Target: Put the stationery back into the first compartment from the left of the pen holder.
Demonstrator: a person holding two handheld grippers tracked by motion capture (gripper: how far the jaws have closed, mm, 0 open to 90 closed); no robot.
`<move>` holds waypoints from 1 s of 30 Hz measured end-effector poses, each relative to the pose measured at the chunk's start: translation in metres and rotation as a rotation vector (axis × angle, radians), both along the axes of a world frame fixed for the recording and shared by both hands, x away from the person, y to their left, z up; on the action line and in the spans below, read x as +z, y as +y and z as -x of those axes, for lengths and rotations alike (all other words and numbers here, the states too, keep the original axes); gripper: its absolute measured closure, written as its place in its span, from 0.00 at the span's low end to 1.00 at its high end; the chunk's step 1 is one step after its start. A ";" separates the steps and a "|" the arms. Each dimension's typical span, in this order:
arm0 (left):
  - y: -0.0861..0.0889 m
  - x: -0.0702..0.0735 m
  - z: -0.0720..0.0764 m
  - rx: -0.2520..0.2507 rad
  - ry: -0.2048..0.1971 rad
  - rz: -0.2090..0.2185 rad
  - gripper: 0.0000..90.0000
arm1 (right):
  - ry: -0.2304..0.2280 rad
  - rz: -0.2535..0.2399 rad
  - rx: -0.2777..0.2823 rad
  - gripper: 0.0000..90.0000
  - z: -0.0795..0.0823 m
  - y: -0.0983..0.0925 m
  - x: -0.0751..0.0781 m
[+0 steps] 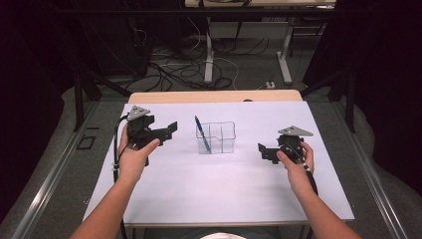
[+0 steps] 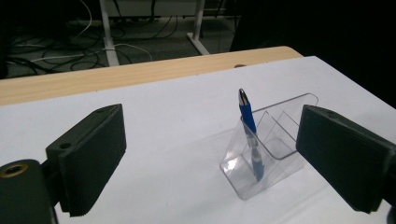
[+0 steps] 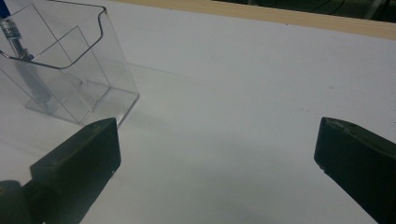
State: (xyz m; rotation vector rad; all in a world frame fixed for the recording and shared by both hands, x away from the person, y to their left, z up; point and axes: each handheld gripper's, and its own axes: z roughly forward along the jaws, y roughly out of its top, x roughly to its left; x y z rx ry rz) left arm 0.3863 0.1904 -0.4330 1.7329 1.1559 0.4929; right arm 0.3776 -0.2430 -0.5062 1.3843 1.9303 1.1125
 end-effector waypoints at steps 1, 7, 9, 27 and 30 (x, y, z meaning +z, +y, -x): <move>0.002 -0.002 0.001 -0.002 0.008 -0.001 0.07 | -0.001 0.001 0.002 0.00 0.000 0.000 0.000; 0.015 -0.016 0.010 0.018 0.019 0.011 0.02 | -0.001 0.008 0.002 0.00 0.000 0.000 0.000; 0.021 -0.022 0.013 0.026 0.018 0.011 0.02 | 0.000 0.009 0.003 0.00 0.000 0.000 0.000; 0.066 -0.064 0.032 0.156 0.029 -0.017 0.01 | 0.000 0.014 -0.013 0.00 -0.001 -0.004 -0.002; 0.071 -0.071 0.032 0.174 0.036 -0.012 0.01 | 0.000 0.016 -0.017 0.00 -0.002 -0.005 -0.002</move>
